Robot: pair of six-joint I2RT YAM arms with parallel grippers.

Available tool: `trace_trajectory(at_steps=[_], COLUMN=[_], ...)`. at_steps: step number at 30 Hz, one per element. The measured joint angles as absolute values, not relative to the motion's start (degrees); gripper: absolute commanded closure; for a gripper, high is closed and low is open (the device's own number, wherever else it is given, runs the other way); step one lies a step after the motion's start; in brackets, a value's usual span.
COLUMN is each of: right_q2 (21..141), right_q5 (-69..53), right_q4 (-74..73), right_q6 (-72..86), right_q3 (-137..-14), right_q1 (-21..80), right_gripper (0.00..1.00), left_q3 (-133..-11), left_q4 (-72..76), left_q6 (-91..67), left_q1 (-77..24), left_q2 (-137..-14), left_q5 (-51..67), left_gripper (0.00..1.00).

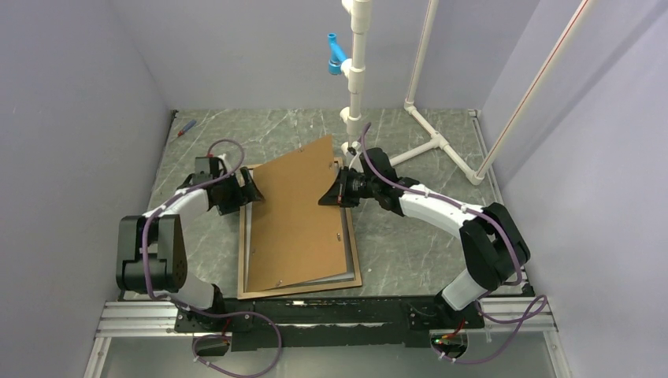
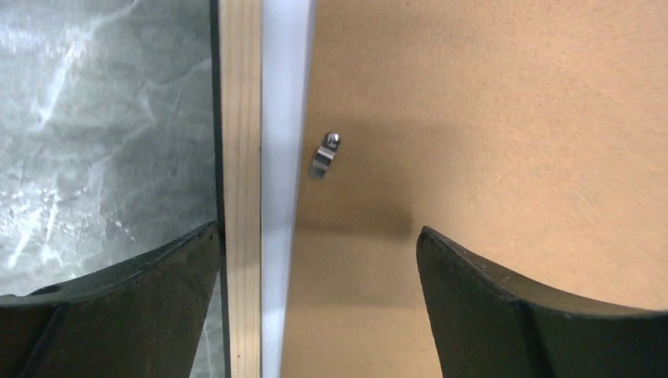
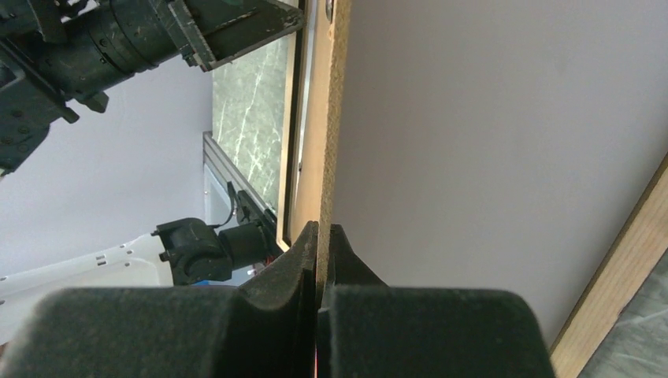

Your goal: Put the photo into the frame

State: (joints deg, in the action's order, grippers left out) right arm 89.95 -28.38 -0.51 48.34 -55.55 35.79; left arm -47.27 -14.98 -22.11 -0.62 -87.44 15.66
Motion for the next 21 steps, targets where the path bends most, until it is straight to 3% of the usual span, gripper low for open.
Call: trace_trajectory(at_steps=[6,12,21], right_q2=[90.96,92.71,94.37], right_q5=[-29.06,-29.21,-28.4], right_q4=[0.97,1.85,-0.64], right_q6=[47.97,47.57,43.86], right_q3=[-55.55,-55.77,-57.8], right_q1=[35.79,35.77,36.1], right_gripper=[0.98,0.94,0.68], left_q3=[-40.91,-40.84,-40.84], left_q4=[-7.86,-6.61,-5.41], left_q6=[-28.27,-28.77,-28.8], left_q1=[7.2,8.21,8.82], left_q2=[-85.36,-85.36,-86.41], left_q5=[28.45,30.57,32.29], left_gripper=[0.01,0.01,0.01])
